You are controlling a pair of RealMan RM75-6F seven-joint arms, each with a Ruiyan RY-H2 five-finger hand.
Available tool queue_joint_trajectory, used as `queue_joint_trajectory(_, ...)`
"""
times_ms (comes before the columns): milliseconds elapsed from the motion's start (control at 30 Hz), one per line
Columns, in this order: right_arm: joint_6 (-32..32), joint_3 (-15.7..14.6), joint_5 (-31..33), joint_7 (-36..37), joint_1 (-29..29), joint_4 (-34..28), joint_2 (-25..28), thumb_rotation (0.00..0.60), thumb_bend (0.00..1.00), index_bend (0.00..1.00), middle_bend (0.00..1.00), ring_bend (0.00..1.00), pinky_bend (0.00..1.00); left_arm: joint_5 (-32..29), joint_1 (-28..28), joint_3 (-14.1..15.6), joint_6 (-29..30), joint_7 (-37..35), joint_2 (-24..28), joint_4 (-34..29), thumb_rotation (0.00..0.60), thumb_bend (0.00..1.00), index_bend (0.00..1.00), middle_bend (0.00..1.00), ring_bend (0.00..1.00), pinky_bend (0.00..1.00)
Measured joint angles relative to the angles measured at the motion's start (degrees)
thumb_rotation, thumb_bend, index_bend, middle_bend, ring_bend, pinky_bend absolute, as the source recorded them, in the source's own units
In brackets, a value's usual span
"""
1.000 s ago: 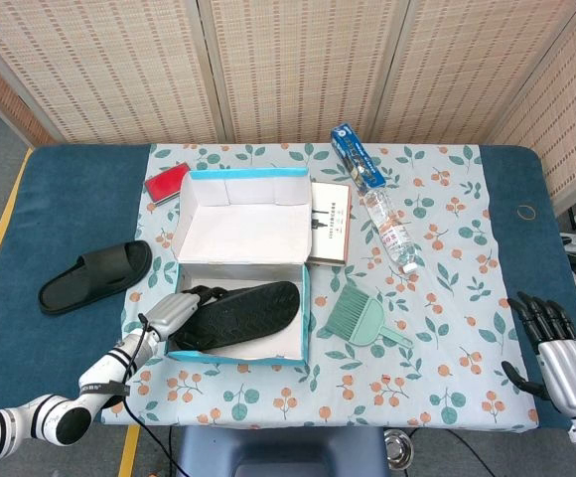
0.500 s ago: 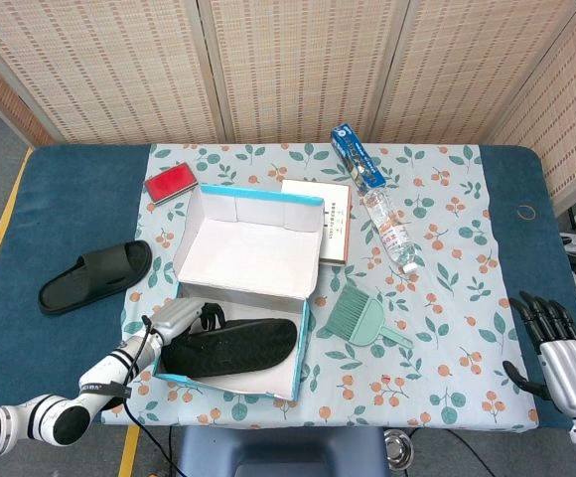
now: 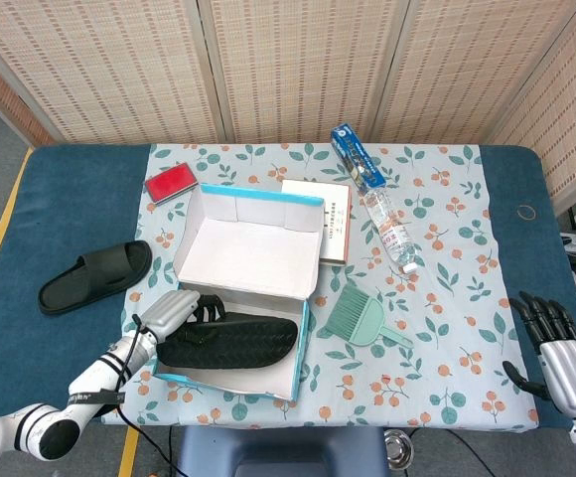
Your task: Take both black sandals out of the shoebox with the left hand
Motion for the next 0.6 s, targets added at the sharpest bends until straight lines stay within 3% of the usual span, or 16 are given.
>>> queue_joint_trajectory(600,-0.3,-0.14,-0.19,-1.28,0.13,-0.18,-0.35,0.6,0.2,0.0,0.0,0.0,0.0,4.57,6.16,-4.69,11.69,-3.87,13.38,-10.23,0.6,0.83,0.79,0.88,0.7,0.61)
